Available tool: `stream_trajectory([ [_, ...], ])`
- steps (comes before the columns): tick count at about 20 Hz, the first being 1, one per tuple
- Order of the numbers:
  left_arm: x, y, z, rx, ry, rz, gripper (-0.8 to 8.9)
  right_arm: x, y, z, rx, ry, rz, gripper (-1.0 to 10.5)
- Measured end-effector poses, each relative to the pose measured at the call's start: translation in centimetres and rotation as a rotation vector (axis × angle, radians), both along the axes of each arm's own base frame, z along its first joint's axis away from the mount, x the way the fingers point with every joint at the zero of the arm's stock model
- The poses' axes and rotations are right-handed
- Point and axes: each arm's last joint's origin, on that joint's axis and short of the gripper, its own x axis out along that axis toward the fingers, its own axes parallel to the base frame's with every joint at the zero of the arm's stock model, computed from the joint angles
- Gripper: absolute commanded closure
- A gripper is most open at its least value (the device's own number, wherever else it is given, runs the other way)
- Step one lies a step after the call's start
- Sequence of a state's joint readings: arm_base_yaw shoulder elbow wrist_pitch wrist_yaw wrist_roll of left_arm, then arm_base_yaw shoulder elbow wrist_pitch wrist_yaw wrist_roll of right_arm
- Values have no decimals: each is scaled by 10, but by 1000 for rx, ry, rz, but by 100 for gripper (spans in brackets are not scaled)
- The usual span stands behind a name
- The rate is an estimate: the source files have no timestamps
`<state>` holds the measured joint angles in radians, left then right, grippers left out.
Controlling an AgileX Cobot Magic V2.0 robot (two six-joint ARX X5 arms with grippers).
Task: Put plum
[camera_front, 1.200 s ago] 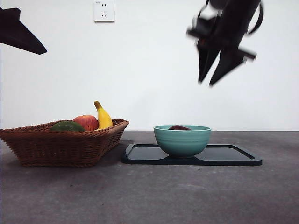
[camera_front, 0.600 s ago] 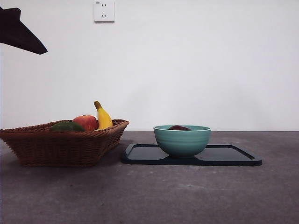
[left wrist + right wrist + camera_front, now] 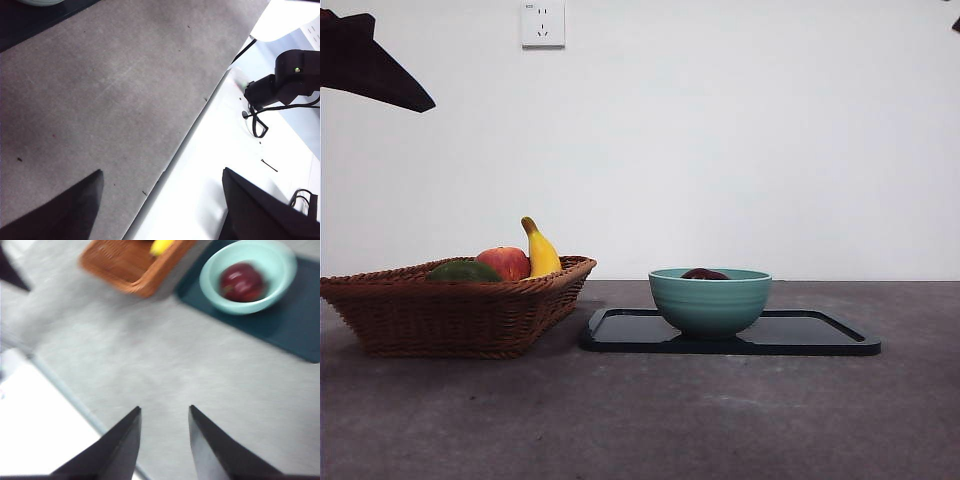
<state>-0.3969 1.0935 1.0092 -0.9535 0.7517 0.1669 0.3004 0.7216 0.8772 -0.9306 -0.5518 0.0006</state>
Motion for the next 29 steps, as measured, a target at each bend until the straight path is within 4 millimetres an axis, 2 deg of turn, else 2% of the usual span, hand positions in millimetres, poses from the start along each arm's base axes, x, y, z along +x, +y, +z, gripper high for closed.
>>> stream_trajectory([
  [3,0,0,0,0,0,0,439,-3,0,-13,8,27,15,793],
  [18,5,-2,4,-32,-47,18,439,-2,0,-12,11,17,16,793],
  [23,20,-17,19,-46,-236,161,431,-2,0,-12,11,17,16,793],
  [25,29,-26,31,-37,-267,216,431,-2,0,-12,11,17,16,793],
  [29,62,-48,64,-24,-299,258,431,-2,0,-12,12,18,17,793],
])
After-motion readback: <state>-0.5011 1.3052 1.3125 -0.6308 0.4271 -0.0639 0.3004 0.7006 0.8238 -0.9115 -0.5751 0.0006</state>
